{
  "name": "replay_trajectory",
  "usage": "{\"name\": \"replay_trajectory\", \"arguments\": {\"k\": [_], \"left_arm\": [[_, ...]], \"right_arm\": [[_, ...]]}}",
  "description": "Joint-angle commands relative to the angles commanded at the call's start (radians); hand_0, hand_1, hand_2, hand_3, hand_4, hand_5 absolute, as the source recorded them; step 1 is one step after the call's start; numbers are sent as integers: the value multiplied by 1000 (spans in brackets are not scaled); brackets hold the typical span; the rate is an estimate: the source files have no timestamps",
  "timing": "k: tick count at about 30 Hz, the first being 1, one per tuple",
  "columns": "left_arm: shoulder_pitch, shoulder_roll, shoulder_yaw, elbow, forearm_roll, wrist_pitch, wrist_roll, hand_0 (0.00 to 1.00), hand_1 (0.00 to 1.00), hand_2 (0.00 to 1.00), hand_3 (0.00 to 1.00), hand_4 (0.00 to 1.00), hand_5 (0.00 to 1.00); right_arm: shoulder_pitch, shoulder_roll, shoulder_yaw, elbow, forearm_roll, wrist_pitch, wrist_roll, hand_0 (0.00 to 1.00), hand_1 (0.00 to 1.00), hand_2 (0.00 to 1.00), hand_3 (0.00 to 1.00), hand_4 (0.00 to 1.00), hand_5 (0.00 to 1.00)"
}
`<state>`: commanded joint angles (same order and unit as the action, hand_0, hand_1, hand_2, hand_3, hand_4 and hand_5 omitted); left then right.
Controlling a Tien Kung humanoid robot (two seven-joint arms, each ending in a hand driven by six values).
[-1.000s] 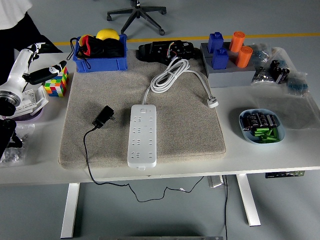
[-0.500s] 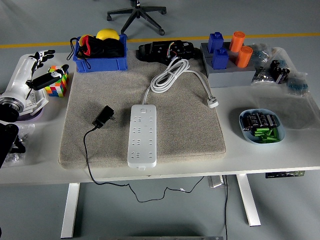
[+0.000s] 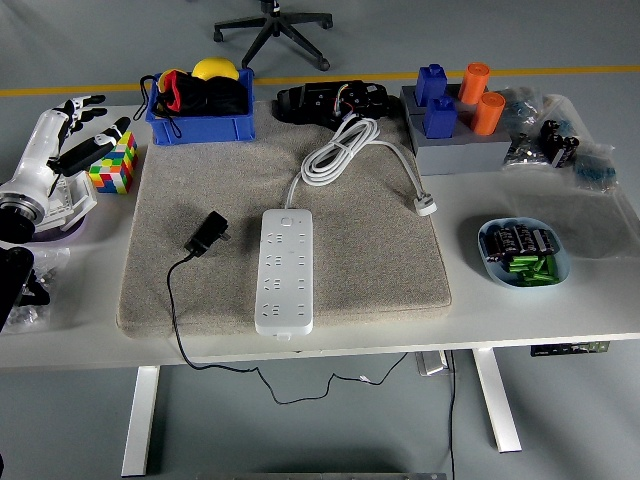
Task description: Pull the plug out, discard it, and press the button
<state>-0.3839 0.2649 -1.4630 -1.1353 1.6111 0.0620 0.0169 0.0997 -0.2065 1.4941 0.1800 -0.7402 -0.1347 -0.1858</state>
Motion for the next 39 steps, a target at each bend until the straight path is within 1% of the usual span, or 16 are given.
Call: {"name": "replay_trajectory", "arguments": {"k": [20,26,39], "left_arm": [[-7,1,6,-6,-7,0,-5,878,877,799,852,782,571],[-6,0,2,-4,-20,3,-19,876,876,798,851,781,569],[-7,0,0,-8,-26,3,-24,875,872,795,851,779,569]], "right_arm": [[3,0,5,0,1,1,1,740,659,643,615,661,483],[1,-1,6,0,0,0,0,740,659,643,615,661,484],[2,-3,4,0,0,0,-1,740,659,643,614,660,485]]}}
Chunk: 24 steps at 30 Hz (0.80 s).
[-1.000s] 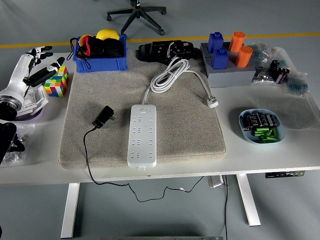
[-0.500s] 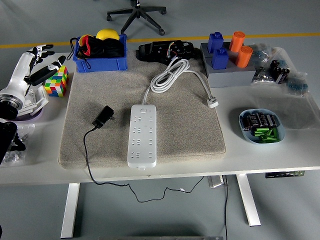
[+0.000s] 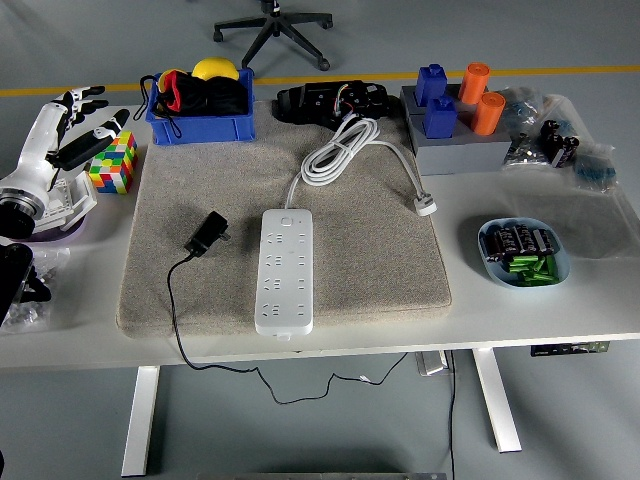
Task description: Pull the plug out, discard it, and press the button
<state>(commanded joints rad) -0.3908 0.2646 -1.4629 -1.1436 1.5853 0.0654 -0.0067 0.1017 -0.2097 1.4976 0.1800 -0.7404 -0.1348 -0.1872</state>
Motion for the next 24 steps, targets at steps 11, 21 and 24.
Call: {"name": "replay_trajectory", "arguments": {"k": [11,21,24], "left_arm": [[-2,5,-9,-3,-5,2,-7,873,871,792,849,773,566],[3,5,-1,-7,-5,3,-6,871,870,790,850,769,565],[6,4,0,-8,-7,4,-5,870,869,789,847,768,564]], "right_arm": [[3,-2,-3,0,-1,-4,2,740,659,642,614,660,482],[1,-7,-12,0,3,-6,1,740,659,643,614,660,482],[0,-5,-11,0,2,-6,1,740,659,643,614,660,484]]}}
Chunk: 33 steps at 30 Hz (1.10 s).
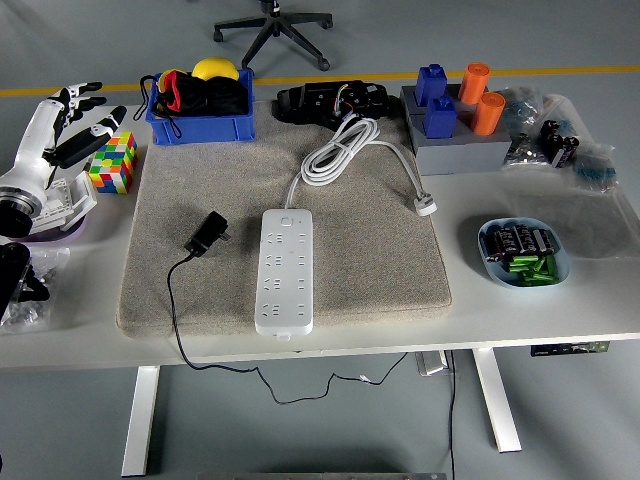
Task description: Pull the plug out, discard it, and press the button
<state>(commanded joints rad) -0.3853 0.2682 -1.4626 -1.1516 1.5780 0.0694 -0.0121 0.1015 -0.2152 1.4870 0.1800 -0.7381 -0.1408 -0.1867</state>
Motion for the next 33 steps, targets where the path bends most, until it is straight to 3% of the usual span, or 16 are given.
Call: {"name": "replay_trajectory", "arguments": {"k": [33], "left_arm": [[6,-5,-14,-4,-5,0,2,867,867,789,842,752,558]], "right_arm": [[-4,7,12,0,-2,0,2,740,659,644,614,660,483]]}}
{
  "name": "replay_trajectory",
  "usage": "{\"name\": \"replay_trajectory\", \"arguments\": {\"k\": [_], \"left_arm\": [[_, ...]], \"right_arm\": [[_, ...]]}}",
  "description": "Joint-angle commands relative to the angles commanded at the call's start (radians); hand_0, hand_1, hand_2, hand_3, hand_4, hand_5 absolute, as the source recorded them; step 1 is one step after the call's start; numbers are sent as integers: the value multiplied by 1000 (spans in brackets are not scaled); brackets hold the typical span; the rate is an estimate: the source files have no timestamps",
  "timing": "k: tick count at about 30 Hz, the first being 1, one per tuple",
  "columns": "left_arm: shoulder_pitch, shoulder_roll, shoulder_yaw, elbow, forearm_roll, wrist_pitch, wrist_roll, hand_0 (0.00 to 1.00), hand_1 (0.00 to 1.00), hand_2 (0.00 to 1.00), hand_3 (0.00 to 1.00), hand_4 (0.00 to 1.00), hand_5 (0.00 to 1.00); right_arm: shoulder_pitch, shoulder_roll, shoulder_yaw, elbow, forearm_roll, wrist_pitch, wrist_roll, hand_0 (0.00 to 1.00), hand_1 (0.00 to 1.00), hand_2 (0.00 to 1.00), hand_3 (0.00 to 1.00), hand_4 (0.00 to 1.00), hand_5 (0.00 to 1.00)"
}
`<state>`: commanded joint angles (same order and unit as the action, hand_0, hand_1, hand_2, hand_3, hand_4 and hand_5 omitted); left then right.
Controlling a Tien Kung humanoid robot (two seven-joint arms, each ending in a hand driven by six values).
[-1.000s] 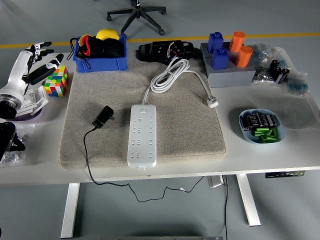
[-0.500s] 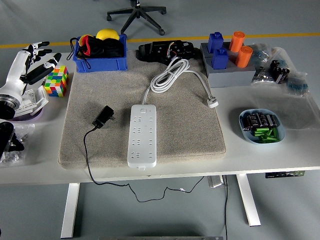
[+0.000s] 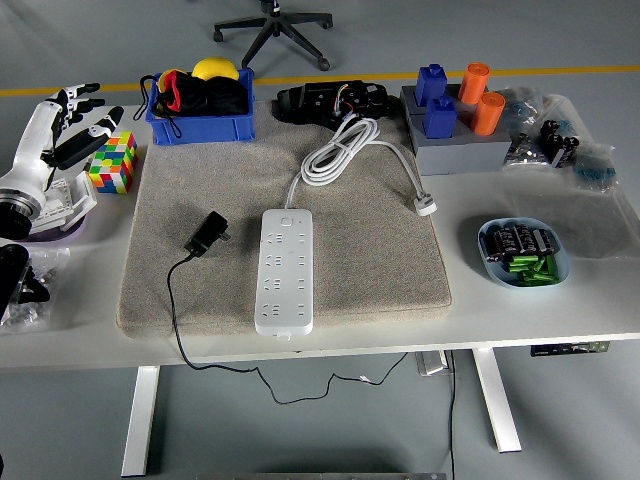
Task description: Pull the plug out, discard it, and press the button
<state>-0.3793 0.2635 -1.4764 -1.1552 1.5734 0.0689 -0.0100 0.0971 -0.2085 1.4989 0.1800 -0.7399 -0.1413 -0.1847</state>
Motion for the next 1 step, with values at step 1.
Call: {"name": "replay_trajectory", "arguments": {"k": [1], "left_arm": [[0,0,-1,0,0,0,0,867,867,789,842,752,558]], "right_arm": [[0,0,0,0,-1,0,0,740,659,644,614,660,483]]}}
